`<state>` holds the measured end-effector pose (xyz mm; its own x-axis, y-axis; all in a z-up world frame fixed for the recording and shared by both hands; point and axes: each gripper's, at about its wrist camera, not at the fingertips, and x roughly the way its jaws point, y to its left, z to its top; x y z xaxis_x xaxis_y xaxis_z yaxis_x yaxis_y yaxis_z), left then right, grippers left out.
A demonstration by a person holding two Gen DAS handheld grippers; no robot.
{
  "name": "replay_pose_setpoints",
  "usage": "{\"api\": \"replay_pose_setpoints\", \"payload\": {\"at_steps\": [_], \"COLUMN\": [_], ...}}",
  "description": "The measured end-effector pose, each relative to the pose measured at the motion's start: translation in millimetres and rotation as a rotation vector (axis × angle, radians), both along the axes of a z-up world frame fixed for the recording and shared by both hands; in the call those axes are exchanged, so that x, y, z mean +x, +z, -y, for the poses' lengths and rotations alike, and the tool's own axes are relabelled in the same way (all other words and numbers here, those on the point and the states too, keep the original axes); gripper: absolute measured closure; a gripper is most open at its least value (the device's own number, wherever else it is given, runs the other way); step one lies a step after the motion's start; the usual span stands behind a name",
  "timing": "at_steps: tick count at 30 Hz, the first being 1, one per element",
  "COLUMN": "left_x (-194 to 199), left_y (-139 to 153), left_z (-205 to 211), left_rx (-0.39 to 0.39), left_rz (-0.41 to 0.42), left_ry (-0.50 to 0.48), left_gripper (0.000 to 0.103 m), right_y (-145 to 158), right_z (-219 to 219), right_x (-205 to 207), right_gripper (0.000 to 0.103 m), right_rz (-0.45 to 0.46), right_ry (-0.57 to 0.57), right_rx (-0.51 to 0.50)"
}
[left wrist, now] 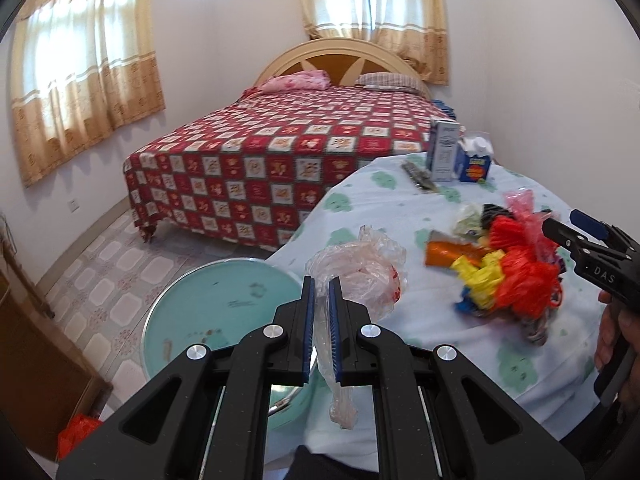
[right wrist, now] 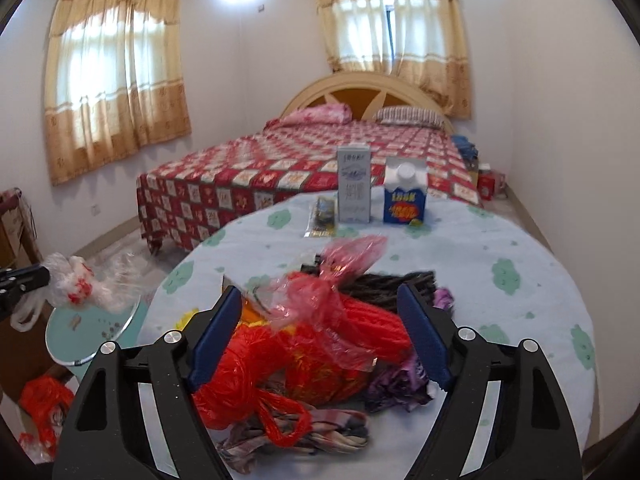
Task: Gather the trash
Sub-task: 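Grasp the pink plastic bag with the right tool while the left tool lifts the clear bag, then carry the clear bag and pink bag over the teal bucket with both tools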
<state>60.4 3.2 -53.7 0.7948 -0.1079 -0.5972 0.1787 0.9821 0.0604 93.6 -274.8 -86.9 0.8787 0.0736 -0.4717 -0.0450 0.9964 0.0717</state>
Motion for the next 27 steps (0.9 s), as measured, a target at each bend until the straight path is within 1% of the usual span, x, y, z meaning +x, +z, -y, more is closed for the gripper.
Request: {"api": "replay_pose_setpoints", "payload": {"at_steps": [1, 2, 4, 8, 12, 16, 23, 27], "left_x": [-1, -2, -3, -6, -8, -8, -11, -11], "left_y": [-2, -4, -5, -2, 5, 9, 8, 4], "left_z": [-4, -8, -14, -25, -37, -53, -76, -87], "left_rx": [-0.002, -0.004, -0.01, -0.014, -0.02, -0.019, 0.033, 0.041], "left_rz": [-0.004, -0.006, -0.009, 0.001, 0.021, 0.039, 0.065, 0.054], "left_ry": [0.006, 0.012, 0.021, 0.041, 0.072, 0.121, 0.2, 0.229], "left_gripper": [0.096, 0.096, 0.096, 0.096, 0.096, 0.096, 0.096, 0.096], "right_y": [-4, -7, -8, -2, 13, 27, 29, 25], "right_z": [-1, -1, -3, -10, -24, -47, -90, -114], "right_x": [6, 9, 6, 0, -4, 1, 14, 23], "right_gripper": [0.069, 0.083, 0.091, 0.093, 0.094, 0.094, 0.094, 0.094], "right_rz": [-0.043, -0.069, -0.063, -0.036, 0.011, 0.041, 0.049, 0.04], "right_ry": [0.023, 0.04, 0.042, 0.061, 0.094, 0.153, 0.269, 0.329], "right_rx": [0.013, 0.023, 0.007, -0.012, -0.046, -0.062, -0.078, -0.08]}}
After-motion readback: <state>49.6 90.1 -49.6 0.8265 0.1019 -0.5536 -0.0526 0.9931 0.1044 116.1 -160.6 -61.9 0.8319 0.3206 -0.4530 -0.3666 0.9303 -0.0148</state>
